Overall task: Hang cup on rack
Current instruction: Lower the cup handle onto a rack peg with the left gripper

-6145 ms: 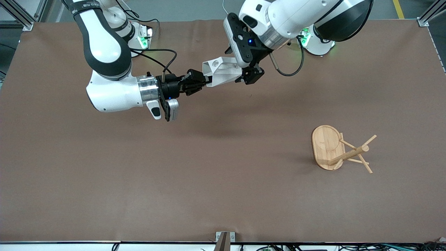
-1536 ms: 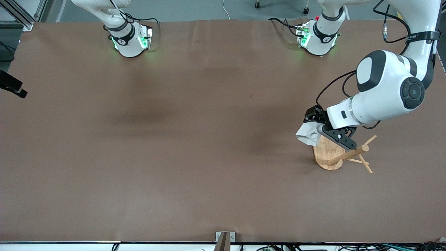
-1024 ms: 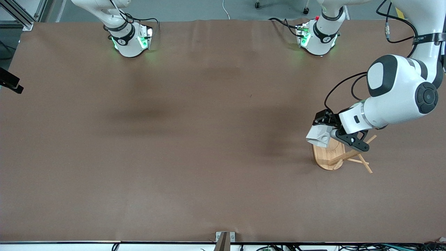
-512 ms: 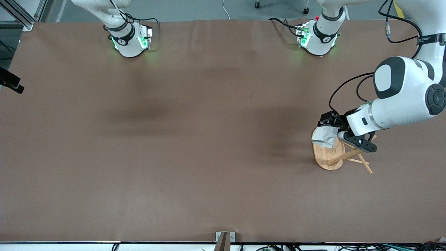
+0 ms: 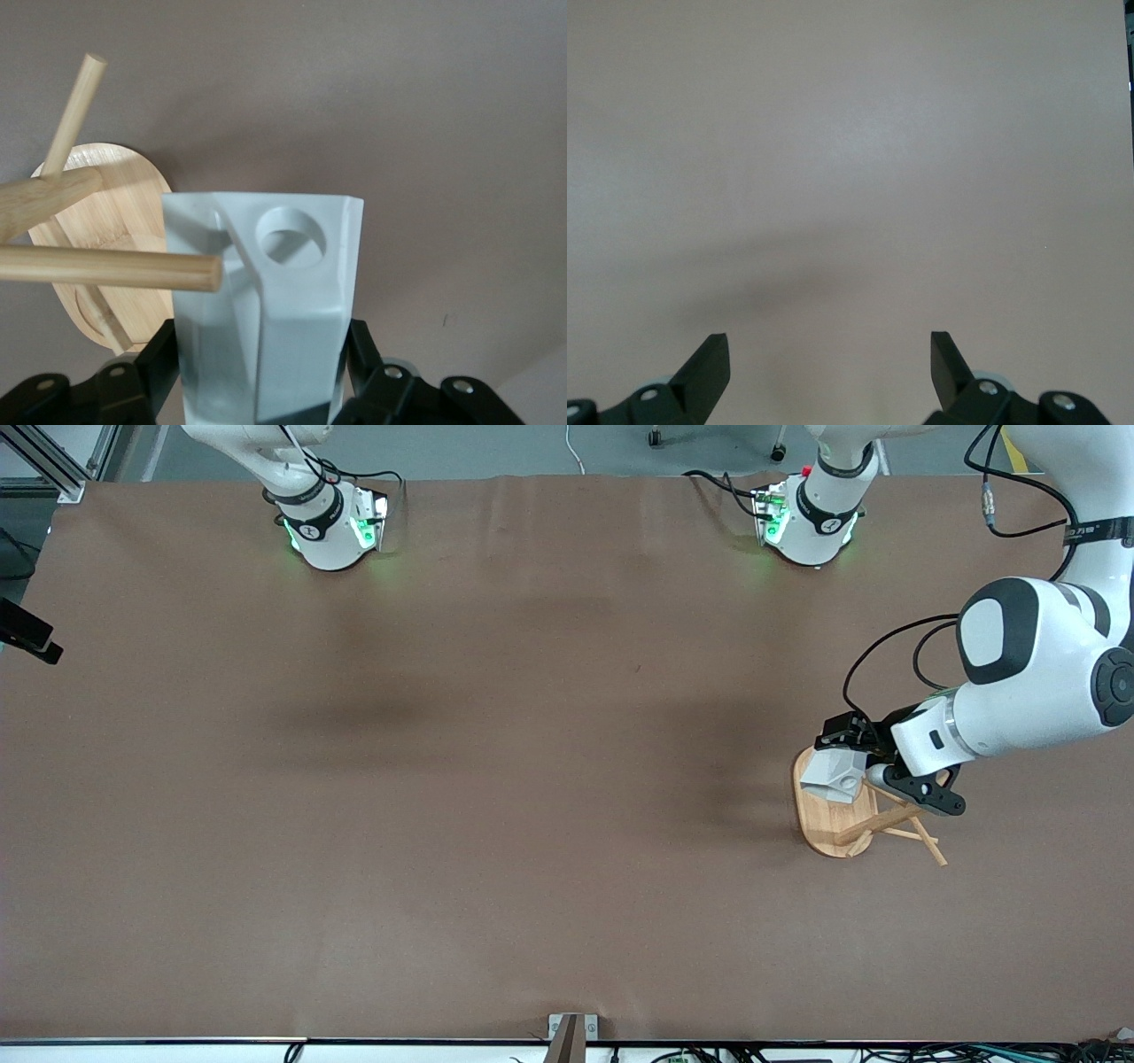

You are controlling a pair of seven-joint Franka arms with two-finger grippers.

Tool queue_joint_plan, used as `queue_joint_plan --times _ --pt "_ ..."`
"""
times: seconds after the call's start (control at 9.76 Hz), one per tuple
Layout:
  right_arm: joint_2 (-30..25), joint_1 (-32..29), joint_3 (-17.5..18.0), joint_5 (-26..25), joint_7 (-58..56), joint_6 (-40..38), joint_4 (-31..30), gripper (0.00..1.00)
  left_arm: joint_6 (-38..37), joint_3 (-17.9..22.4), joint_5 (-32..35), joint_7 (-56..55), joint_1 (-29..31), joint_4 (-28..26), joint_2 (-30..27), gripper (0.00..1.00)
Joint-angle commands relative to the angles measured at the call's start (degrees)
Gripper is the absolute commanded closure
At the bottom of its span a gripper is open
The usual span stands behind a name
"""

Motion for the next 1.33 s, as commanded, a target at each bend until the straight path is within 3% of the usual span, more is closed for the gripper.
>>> queue_joint_plan --times 0.0,1.23 --pt "0.2 -0.3 0.3 0.8 1.6 -0.6 0.3 0.0 0.5 1.0 -1.1 2.5 -0.1 -0.9 1.1 0.99" --pt "0.2 -0.2 0.2 2.3 2.7 -1.2 0.4 0.0 0.8 2.4 -3.3 4.3 -0.3 0.4 1.9 0.97"
